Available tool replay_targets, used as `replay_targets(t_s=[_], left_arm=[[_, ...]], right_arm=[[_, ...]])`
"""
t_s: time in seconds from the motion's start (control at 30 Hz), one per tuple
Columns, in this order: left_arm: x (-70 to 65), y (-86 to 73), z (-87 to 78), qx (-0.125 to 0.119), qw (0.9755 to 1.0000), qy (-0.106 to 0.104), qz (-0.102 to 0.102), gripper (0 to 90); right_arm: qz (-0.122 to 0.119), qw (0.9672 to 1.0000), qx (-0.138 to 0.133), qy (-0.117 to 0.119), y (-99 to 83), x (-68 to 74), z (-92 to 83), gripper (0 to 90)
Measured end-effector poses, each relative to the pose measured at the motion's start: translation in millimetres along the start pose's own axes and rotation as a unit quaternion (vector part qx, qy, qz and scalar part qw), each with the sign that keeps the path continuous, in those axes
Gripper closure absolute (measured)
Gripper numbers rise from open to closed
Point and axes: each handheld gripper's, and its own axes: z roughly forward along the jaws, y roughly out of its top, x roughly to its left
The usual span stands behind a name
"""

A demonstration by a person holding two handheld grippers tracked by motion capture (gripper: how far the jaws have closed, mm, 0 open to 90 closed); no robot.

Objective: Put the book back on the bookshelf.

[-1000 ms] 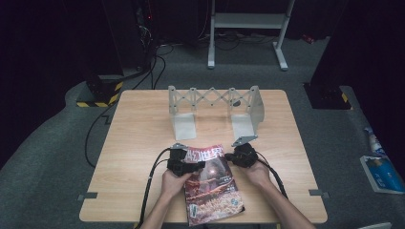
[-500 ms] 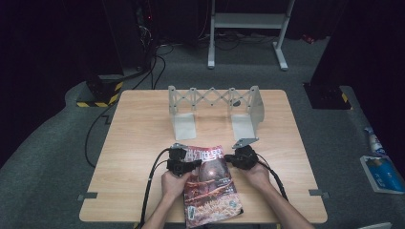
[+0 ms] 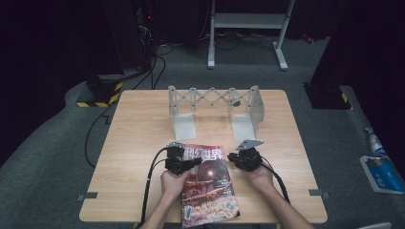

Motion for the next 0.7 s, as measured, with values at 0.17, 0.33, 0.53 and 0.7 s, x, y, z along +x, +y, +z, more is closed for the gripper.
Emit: replay_targets(t_s=[0.17,0.33,0.53,0.7], left_arm=[[0.0,1.1,-4.1,-0.006,0.9999,-0.011,-0.003,83.3],[-2.0,1.5,-8.1,-0.018,0.9995,-0.025,0.002,83.3],[-10.2,7.8,-13.4,-0.021,0.9991,-0.029,0.021,83.7],[-18.1,11.3,-17.8,-0.029,0.9982,-0.040,0.034,83.8]], right_arm=[[0.013,0.9998,-0.012,-0.007,-7.2,-8.4,-12.1,78.7],[0.030,0.9988,-0.004,-0.039,-24.2,-22.9,-22.0,78.4],[0.052,0.9968,-0.012,-0.060,-39.7,-35.2,-38.5,75.2],[0.049,0.9961,-0.006,-0.073,-46.0,-40.5,-46.1,71.4]])
